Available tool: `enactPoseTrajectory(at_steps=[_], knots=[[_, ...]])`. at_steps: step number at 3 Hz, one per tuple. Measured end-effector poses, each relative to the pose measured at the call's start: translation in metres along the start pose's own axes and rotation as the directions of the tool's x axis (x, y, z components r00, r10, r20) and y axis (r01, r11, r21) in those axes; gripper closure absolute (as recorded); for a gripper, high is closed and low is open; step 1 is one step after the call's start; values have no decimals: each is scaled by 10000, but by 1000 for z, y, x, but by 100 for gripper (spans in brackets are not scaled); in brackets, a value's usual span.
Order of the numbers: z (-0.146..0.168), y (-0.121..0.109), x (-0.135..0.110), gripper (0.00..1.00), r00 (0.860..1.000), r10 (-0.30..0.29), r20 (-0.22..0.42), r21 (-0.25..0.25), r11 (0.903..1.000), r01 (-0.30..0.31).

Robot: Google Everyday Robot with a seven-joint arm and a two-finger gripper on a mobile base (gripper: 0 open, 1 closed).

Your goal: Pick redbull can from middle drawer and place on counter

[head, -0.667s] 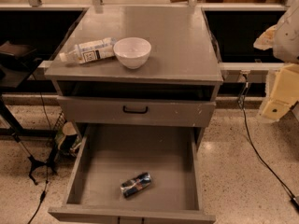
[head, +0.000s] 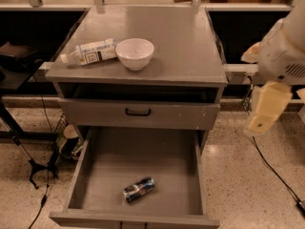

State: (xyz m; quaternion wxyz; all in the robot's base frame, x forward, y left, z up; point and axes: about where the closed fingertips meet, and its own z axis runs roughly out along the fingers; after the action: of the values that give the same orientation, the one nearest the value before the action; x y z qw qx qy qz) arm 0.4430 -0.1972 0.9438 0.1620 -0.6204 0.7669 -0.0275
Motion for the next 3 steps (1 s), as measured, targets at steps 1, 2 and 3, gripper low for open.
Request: enactPoseTrajectory(at_steps=[1,2,3], knots=[[77,18,-30,0,9930,-1072,493,-409,9932,1093],[166,37,-67,0,9619,-2624,764,-1005,9578,2692],[256,61,-111,0,8795,-4617,1152,-1516,8669,4749]])
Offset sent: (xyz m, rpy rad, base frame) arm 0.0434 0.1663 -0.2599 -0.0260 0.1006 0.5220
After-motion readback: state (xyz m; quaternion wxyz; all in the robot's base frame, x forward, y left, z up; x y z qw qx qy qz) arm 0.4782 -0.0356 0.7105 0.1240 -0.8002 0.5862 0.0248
